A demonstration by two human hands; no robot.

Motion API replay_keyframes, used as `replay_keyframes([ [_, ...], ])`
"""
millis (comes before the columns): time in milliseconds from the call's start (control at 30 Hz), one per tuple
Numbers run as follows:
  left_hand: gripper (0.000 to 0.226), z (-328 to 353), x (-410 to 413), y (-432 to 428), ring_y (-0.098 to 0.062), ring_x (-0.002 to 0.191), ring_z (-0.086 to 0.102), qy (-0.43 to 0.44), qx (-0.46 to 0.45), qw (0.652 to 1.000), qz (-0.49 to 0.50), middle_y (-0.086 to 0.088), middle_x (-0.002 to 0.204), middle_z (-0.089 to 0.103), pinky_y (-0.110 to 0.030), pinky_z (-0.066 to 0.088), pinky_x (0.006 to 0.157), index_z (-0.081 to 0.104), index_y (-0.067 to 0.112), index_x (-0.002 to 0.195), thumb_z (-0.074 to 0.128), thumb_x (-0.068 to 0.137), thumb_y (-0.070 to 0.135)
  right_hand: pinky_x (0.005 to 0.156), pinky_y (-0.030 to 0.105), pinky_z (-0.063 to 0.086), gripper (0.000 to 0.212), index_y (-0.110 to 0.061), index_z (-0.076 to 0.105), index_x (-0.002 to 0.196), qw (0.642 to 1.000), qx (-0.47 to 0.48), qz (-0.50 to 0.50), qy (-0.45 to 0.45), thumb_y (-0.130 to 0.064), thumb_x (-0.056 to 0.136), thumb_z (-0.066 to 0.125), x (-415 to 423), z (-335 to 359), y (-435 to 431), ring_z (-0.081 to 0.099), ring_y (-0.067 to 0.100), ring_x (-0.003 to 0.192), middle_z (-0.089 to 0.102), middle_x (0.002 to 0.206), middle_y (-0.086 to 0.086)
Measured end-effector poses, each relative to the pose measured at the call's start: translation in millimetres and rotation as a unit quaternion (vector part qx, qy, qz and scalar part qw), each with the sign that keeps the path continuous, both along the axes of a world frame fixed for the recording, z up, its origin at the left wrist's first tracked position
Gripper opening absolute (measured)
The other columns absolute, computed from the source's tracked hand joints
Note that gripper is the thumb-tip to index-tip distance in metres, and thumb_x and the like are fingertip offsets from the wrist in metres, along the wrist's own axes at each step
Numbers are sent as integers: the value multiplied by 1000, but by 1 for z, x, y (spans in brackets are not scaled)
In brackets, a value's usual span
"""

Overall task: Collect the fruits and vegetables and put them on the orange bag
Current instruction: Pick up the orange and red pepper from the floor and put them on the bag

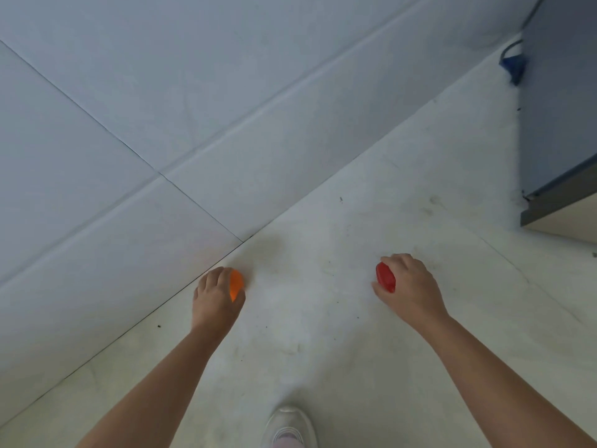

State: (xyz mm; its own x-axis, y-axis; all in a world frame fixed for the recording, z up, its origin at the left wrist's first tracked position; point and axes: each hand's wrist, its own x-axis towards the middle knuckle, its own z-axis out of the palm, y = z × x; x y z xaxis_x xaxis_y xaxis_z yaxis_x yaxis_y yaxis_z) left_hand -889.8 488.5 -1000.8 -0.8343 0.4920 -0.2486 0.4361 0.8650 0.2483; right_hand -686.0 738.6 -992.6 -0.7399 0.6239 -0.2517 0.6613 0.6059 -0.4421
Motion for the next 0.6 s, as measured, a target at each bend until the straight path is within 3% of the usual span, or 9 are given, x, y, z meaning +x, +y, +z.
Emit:
replay_keyframes([
  [300, 56, -20, -12, 7, -35, 119, 35, -41, -22, 997, 57, -16, 132, 41, -47, 38, 92, 45, 6, 128, 68, 78, 18, 78, 38, 47, 44, -11, 55, 118, 1000, 14, 7, -12, -23, 77, 66, 5, -19, 2, 41, 27, 116, 50, 126, 6],
  [600, 63, -31, 5, 4, -32, 113, 41, -125, 44, 984, 117, -12, 132, 38, -42, 43, 88, 42, 15, 131, 71, 76, 23, 88, 40, 45, 62, -19, 41, 132, 998, -54, -44, -2, -21, 77, 69, 11, -31, 2, 33, 30, 121, 33, 141, 4],
])
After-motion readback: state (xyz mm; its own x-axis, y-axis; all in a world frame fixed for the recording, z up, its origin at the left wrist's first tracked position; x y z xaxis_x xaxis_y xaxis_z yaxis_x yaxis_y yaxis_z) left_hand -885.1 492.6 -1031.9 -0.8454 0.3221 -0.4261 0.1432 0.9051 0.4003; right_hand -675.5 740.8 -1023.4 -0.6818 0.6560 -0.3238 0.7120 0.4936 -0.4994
